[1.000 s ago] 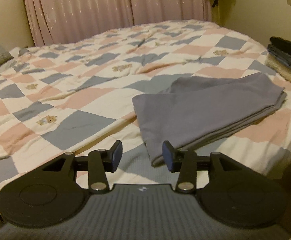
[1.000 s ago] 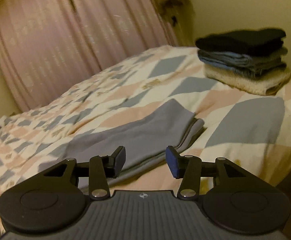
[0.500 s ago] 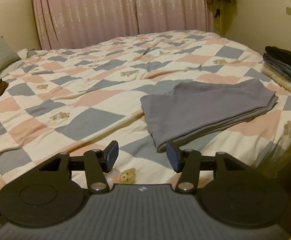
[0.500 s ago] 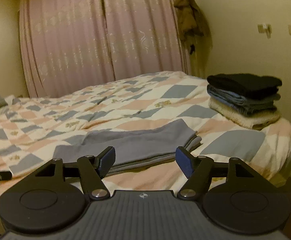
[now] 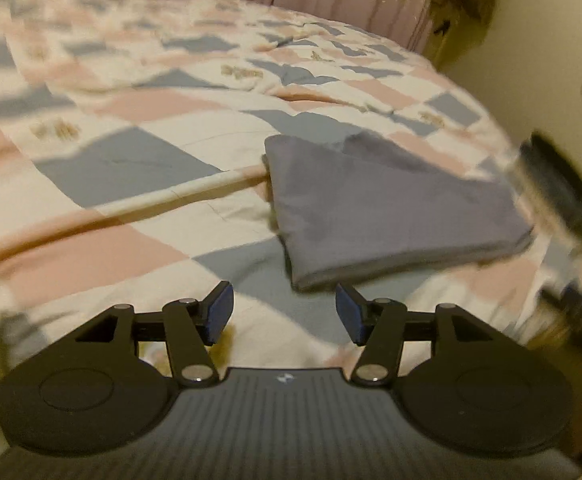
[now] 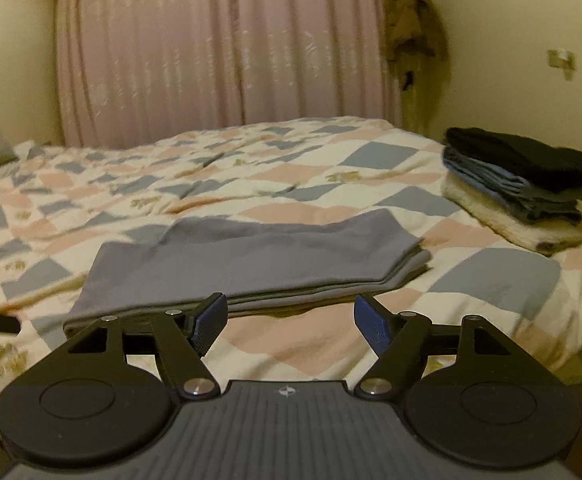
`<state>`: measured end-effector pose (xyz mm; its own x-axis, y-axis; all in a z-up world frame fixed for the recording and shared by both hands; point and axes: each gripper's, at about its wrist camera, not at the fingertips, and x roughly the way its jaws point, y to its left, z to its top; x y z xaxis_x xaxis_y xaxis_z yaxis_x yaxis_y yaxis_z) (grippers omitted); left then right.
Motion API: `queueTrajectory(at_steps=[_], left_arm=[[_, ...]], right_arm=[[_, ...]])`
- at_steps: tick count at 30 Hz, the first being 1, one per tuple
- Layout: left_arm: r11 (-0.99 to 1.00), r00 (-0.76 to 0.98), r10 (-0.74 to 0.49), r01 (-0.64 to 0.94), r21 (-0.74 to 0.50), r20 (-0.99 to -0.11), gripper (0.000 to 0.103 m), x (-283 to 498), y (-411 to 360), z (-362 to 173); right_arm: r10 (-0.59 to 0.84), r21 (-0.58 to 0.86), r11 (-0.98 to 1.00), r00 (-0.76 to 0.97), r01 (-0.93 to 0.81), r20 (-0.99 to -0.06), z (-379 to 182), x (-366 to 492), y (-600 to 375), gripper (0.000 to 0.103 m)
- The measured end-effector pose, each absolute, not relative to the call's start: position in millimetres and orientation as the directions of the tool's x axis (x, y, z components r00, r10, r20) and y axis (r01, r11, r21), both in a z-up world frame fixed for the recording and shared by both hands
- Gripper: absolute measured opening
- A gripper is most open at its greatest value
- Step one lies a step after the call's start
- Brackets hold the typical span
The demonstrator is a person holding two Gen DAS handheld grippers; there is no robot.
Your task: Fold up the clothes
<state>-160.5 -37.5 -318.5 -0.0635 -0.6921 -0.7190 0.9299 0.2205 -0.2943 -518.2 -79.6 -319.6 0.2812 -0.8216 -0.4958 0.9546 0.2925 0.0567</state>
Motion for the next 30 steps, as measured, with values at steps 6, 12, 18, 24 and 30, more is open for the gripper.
queueTrajectory(at_steps=[6,12,18,24,30], left_arm=[[0.225,-0.210,-0.676,0.854,-0.469,-0.707,0.065,-117,-104,-344],[0.209,-0.310,-0.627,0.817,-0.538,-0.715,0.065,-93,-175,-375],[0.117,-0.396,-0.584,0.822,-0.557,-0.708,0.058,-80,-225,-385],[0.077,-0.449,-0.574,0.803,-0.591,-0.685,0.024,-72,-240,-386],[0.106,-0.480,-0.570,0.762,-0.639,-0.668,0.018,-65,-242,-387]], right_arm=[[-0.782,-0.059,0.428,0.337,0.902,-0.524,-344,-465,-88,0.073],[-0.774,-0.258,0.561,0.388,0.786,-0.501,-363,-394,-90,0.078],[-0.743,-0.307,0.637,0.455,0.708,-0.491,-373,-352,-91,0.079],[-0.730,-0.392,0.673,0.477,0.627,-0.490,-392,-305,-75,0.074],[-0.788,-0.601,0.616,0.407,0.509,-0.463,-424,-263,-55,0.066]])
